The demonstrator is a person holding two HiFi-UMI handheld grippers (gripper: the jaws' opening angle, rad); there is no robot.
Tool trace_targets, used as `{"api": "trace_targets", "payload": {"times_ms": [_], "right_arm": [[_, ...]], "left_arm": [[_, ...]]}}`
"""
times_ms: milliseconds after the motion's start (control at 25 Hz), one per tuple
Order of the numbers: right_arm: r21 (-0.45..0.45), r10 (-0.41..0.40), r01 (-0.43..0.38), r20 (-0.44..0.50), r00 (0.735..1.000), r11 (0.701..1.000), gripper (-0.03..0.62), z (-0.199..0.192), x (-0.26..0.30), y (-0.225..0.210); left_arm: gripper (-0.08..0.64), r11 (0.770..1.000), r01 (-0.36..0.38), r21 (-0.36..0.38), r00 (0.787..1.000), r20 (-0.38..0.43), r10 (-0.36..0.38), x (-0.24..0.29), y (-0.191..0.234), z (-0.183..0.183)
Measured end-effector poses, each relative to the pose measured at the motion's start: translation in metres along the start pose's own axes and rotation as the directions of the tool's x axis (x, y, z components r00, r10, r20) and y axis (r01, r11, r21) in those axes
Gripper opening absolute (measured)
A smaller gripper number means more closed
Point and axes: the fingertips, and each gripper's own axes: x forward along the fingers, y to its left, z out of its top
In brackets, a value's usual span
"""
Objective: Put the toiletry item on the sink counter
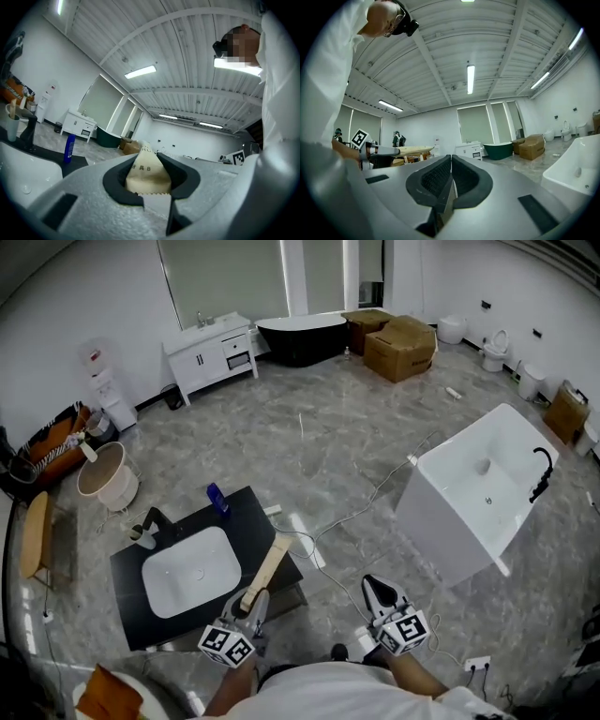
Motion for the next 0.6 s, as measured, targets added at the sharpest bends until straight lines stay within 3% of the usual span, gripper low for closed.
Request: {"api": "trace_targets", "payload": {"times_ms": [280, 600], "right_arm": [[0.024, 0.145, -0.144, -0.038, 0.989, 0.989, 0.016, -0.02, 0.039, -0.03], [0.039, 0.272, -0.27, -0.066, 0.96, 0.962, 0.015, -0.049, 0.132, -0.003]], "left_arm": [[0.098, 0.989, -0.144, -0.031, 0.989, 0.038, 0.145, 0.01, 0.003, 0.003], [0.098, 0.96, -0.279, -0.036, 0.958, 0.057, 0.28, -0.014, 0.081, 0.002]]}}
